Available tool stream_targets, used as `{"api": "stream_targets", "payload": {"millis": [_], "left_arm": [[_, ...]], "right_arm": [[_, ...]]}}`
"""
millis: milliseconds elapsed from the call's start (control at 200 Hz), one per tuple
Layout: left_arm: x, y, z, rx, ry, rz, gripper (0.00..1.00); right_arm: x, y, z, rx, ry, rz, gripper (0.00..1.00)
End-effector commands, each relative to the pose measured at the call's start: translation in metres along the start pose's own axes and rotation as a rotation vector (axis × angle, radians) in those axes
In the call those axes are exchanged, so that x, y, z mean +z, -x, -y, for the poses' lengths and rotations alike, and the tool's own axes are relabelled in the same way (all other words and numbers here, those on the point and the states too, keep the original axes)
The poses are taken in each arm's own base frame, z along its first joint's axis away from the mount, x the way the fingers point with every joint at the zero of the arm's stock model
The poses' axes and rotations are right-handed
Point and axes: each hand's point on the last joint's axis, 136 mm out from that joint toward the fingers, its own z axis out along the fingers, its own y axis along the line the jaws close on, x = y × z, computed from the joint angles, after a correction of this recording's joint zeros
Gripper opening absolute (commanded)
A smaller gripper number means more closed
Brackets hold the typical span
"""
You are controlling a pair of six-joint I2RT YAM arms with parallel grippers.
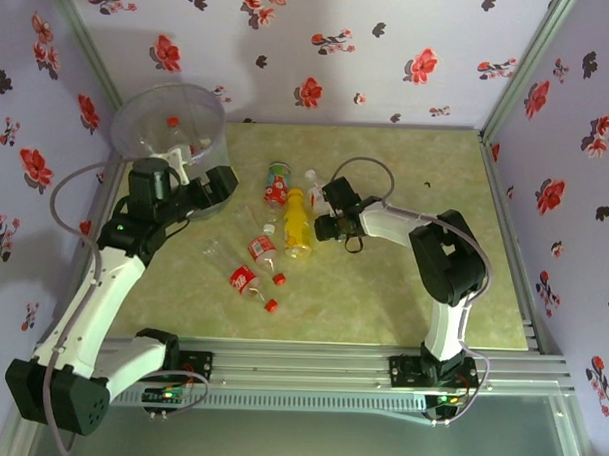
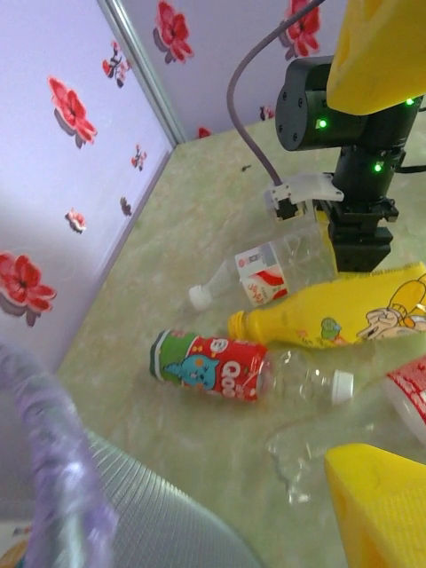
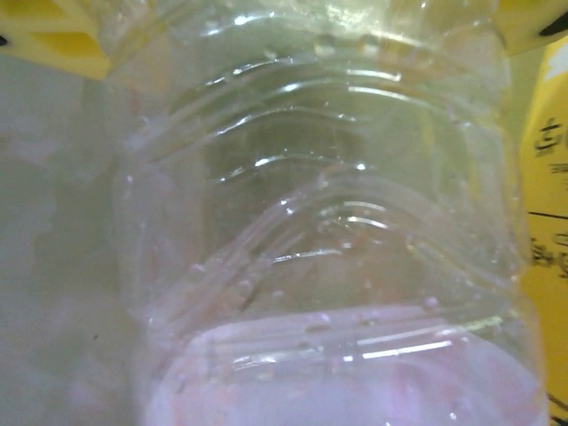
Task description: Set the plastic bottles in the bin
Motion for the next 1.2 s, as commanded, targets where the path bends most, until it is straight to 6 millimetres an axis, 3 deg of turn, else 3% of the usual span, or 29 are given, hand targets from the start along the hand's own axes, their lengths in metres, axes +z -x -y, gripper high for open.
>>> {"api": "stream_targets", "payload": {"millis": [0, 150, 355, 525, 665, 845, 1195], "left_arm": [[0.012, 0.003, 0.026, -0.051, -0.129, 0.016, 0.96], [0.035, -0.009, 0.056, -0.039, -0.204, -0.030, 0.96], [0.074, -0.028, 0.098, -0.003, -0.286, -0.104, 0.97], [0.109, -0.039, 0.118, -0.010, -0.327, -0.140, 0.97], [0.133, -0.053, 0.136, -0.009, -0.356, -0.180, 0.99], [0.160, -0.071, 0.139, -0.023, -0.349, -0.222, 0.97], [0.175, -0.093, 0.145, -0.046, -0.355, -0.270, 0.80]], "right_arm": [[-0.029, 0.012, 0.003, -0.004, -0.013, 0.077, 0.60], [-0.061, 0.015, 0.006, 0.014, 0.039, 0.163, 0.57], [-0.109, 0.012, -0.022, -0.001, 0.304, 0.302, 0.56], [-0.133, 0.001, -0.031, -0.005, 0.399, 0.373, 0.55], [-0.141, -0.002, -0.033, -0.002, 0.421, 0.384, 0.56], [-0.151, 0.000, -0.037, 0.000, 0.458, 0.422, 0.56], [-0.148, 0.001, -0.036, 0.000, 0.459, 0.441, 0.56]]}}
